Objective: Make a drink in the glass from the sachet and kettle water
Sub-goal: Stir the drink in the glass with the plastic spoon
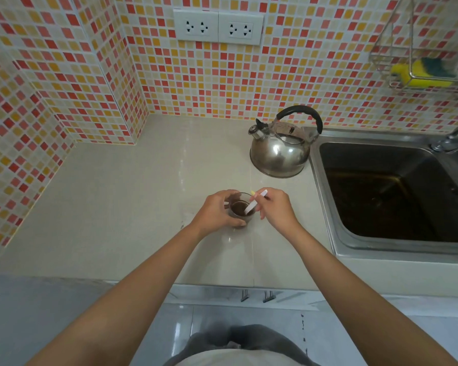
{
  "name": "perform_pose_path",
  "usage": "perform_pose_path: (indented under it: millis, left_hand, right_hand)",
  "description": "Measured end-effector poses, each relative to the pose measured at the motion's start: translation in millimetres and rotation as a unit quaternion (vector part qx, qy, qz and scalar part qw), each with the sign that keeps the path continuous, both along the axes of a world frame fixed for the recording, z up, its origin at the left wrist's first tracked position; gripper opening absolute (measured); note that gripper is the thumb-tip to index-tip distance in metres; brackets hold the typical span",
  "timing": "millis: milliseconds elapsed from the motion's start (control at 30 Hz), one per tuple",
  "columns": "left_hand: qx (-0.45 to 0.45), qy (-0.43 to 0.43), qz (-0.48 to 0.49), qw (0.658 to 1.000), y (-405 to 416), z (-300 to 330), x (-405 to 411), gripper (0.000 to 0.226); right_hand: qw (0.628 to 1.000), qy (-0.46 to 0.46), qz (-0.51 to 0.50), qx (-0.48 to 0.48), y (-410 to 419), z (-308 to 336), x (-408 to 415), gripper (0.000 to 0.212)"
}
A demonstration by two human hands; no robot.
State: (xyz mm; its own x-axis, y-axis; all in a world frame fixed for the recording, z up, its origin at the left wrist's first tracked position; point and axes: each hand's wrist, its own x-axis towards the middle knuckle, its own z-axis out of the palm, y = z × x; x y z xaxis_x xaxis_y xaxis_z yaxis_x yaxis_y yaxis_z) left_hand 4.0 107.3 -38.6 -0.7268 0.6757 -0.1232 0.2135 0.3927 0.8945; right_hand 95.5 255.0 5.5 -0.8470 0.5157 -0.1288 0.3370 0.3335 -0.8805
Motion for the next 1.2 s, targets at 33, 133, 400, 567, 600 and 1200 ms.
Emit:
perform_pose_path:
  millis: [33, 133, 400, 567, 600, 1200]
  left_hand:
    - [-0.001, -0.001, 0.000, 1.000, -0.1, -0.1, -0.1, 0.073]
    - [-0.002, -0.003, 0.000, 1.000, -0.8, 0.7, 0.2, 0.072]
    - [0.000, 0.005, 0.002, 1.000, -0.8, 2.4, 1.2, 0.074]
    - [-0.006, 0.010, 0.002, 1.000, -0.5, 2.7, 1.3, 0.074]
    - [-0.006, 0.009, 0.002, 1.000, -0.6, 2.4, 1.1, 0.076]
    - [0.002, 0.000, -0.004, 1.000, -0.9, 0.8, 0.0, 0.069]
  right_hand:
    - [1.000, 0.005, 0.004, -0.008, -1.5, 1.6, 0.1, 0.025]
    - [0.999, 0.039, 0.010, -0.001, -6.2, 8.1, 1.2, 0.022]
    - [0.989, 0.038, 0.062, 0.126, -4.7, 7.8, 4.0, 0.019]
    - [0.999, 0.001, -0.006, 0.033, -6.4, -0.8, 4.1, 0.025]
    - [1.000, 0.006, -0.011, 0.010, -8.2, -0.3, 3.3, 0.024]
    - [0.999, -0.024, 0.033, 0.036, -6.9, 8.3, 2.5, 0.019]
